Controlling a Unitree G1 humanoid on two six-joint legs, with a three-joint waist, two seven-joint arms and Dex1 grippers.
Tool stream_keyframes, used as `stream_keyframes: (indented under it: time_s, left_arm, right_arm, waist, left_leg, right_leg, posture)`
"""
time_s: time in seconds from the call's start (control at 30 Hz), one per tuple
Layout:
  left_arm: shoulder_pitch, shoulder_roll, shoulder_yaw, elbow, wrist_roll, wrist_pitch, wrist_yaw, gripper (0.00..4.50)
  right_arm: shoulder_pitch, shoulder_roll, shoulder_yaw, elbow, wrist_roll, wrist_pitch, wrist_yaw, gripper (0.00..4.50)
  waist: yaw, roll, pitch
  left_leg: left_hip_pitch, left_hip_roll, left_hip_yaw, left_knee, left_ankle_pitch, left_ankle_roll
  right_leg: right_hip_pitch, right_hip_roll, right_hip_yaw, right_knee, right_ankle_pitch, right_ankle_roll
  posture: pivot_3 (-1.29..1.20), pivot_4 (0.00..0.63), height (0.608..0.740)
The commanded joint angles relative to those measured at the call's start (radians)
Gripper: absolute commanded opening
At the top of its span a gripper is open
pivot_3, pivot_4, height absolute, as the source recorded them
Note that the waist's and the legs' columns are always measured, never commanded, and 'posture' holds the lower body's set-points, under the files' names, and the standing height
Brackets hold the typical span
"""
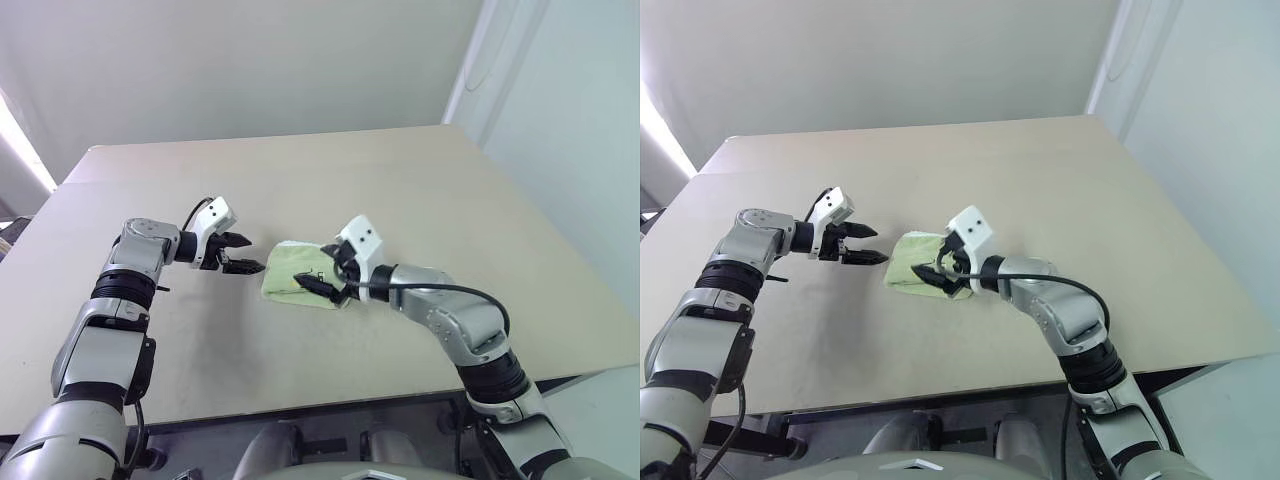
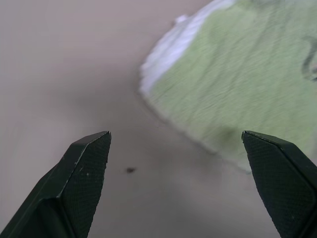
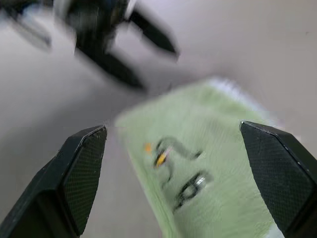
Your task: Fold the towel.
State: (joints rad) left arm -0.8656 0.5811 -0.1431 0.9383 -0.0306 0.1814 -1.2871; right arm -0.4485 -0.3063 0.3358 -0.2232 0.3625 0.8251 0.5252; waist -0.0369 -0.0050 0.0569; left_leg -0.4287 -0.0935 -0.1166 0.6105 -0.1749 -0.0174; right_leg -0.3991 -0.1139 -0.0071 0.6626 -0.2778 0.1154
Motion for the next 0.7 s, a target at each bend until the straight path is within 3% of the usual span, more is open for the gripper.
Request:
stream_keyframes:
  time_s: [0.03, 0.7]
  left_arm:
    - [-0.035, -0.013, 0.012, 0.001, 0.003, -0.024, 0.021, 4.46]
    - [0.008, -0.040, 0.000, -0.082, 0.008, -0.020, 0.024, 4.46]
  right_arm:
    - [-0.047, -0.002, 0.042, 0.028, -0.043, -0.065, 0.052, 4.50]
    - [-0.118, 0.000, 0.188, 0.242, -0.316, -0.225, 0.115, 4.50]
  waist:
    - [0.000, 0.000, 0.000]
    - [-0.005, 0.000, 0.000]
  left_leg:
    - [0.000, 0.000, 0.000, 0.000, 0.000, 0.000]
    - [0.001, 0.000, 0.000, 0.001, 0.000, 0.000]
  right_leg:
    - [0.000, 0.000, 0.000, 0.000, 0.001, 0.001]
    - [0.000, 0.003, 0.000, 0.002, 0.001, 0.001]
  posture:
    - [0.00, 0.000, 0.692]
    - [0.00, 0.000, 0.692]
